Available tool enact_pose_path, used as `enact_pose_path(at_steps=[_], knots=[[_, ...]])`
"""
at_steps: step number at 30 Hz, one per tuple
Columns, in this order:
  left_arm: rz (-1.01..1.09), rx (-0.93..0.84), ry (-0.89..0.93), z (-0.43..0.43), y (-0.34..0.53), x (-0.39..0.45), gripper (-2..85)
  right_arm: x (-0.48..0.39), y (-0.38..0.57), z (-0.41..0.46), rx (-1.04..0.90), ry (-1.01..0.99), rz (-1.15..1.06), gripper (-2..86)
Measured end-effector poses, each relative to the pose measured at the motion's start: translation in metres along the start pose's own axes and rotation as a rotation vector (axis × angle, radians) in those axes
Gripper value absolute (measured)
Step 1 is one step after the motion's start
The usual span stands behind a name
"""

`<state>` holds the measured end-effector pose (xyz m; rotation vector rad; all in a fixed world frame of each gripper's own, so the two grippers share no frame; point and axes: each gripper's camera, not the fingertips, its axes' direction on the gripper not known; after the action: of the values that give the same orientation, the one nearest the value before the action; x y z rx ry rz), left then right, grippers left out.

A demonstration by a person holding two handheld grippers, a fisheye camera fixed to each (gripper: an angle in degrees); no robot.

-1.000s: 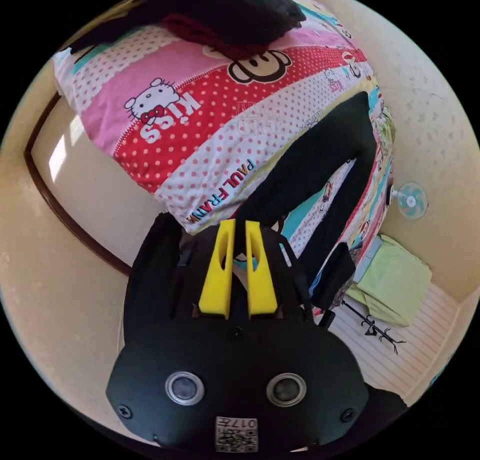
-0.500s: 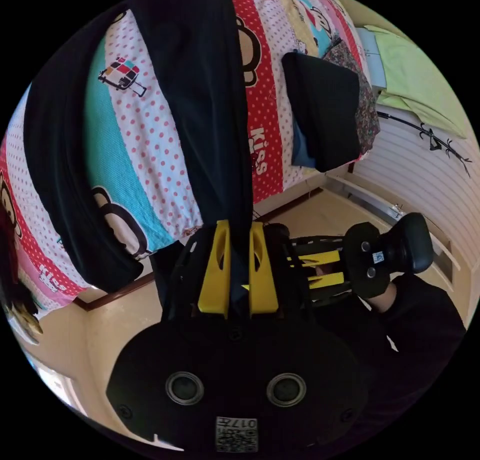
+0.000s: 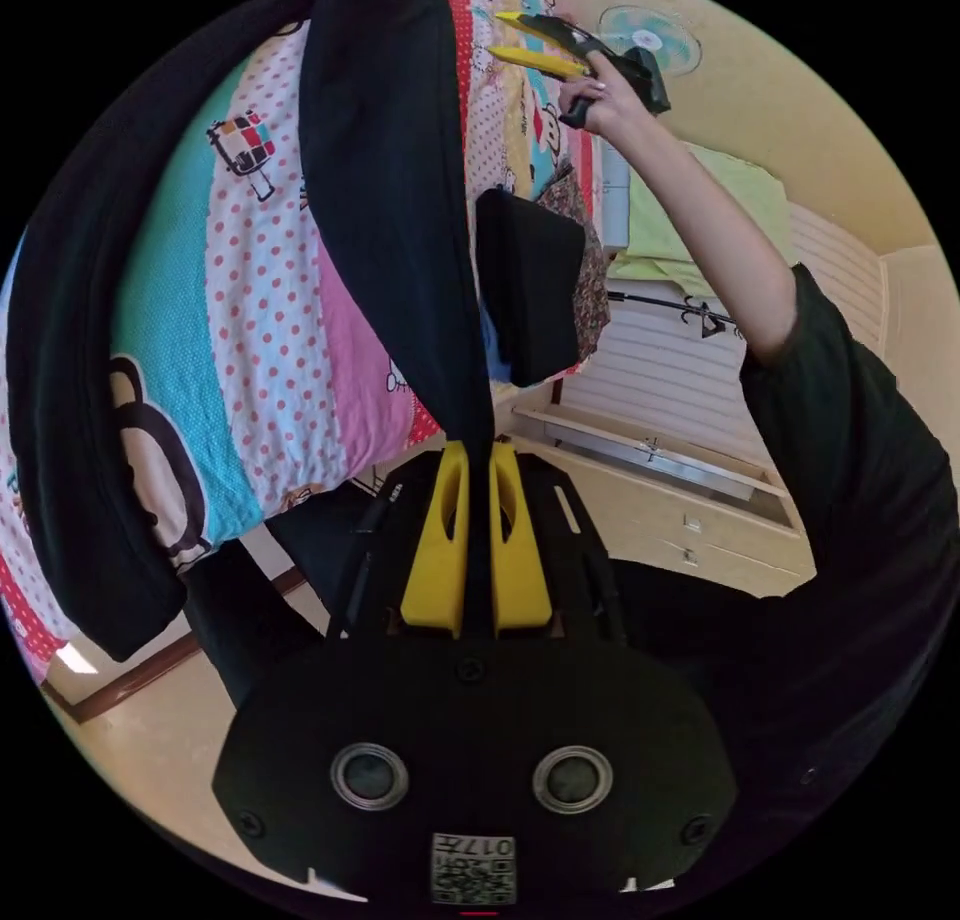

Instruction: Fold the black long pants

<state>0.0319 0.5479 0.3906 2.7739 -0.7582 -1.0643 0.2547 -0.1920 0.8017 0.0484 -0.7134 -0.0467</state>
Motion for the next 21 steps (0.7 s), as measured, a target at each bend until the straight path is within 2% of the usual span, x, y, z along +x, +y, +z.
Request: enact_pose_path(at_steps=[4, 6, 7, 9, 11, 14, 17, 21], knots=[[-0.01, 0.124, 0.243, -0.042, 0.02, -0.039, 3.3, -0.011, -0.059, 0.053, 0.022, 0.191, 0.188, 13.2], [-0.014, 0.189, 0.374, -0.062, 0.033, -0.06, 3.2, -0.029, -0.06, 0.061, 0.085, 0.293, 0.198, 9.5], [-0.01, 0.234, 0.447, -0.077, 0.043, -0.073, 3.2, -0.053, -0.055, 0.057, 0.187, 0.295, 0.116, 5.4], [-0.006, 0.3, 0.505, -0.099, 0.06, -0.094, 3.0, -0.103, -0.052, 0.059, 0.25, 0.407, -0.019, 4.2], [0.021, 0.397, 0.503, -0.125, 0.084, -0.122, 2.7, -0.19, -0.048, 0.08, 0.293, 0.669, -0.227, 3.5], [-0.048, 0.422, 0.533, -0.148, 0.111, -0.157, 2.6, -0.283, -0.048, 0.113, 0.302, 0.651, -0.36, 3.3], [-0.11, 0.484, 0.536, -0.17, 0.142, -0.185, 2.7, -0.341, -0.056, 0.156, 0.275, 0.503, -0.339, 3.8], [-0.224, 0.561, 0.514, -0.196, 0.175, -0.231, 3.1, -0.378, -0.056, 0.229, 0.164, 0.493, -0.328, 5.2]])
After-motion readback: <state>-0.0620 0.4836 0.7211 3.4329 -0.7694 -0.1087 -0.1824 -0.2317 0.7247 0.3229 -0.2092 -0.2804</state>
